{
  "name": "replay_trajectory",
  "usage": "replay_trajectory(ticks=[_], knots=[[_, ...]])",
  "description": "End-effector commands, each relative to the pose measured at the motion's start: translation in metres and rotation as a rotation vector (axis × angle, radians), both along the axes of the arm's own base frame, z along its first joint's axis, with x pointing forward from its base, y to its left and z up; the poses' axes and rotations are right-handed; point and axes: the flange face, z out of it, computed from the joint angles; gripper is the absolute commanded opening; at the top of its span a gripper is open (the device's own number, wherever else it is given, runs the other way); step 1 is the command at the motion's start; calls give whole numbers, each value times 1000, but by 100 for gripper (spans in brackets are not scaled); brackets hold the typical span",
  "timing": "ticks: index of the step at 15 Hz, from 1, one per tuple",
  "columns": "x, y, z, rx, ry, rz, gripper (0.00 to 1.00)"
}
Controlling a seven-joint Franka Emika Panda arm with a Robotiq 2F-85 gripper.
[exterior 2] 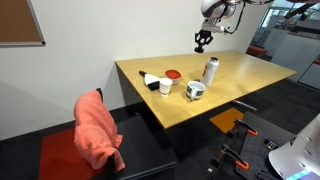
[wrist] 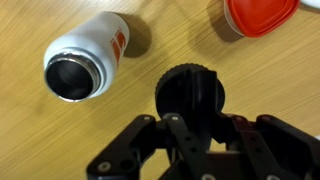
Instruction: Remove the black lid from the white bottle and place it on the table
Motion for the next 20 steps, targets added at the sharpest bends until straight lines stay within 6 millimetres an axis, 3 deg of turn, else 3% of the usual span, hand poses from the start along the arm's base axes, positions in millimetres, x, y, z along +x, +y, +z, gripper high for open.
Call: replay_trajectory(ticks=[1, 3, 4, 5, 9, 10, 13, 20], knots=[[26, -7, -23, -28, -6, -57, 3], [33, -11, -38, -19, 10, -75, 3], [21, -4, -34, -4, 14, -47, 3], [23, -4, -41, -3, 20, -49, 11], [23, -5, -43, -2, 23, -49, 11], [23, -4, -43, -2, 23, -49, 3], [44, -6, -63, 36, 11, -104, 3], [79, -6, -131, 38, -5, -204, 3]])
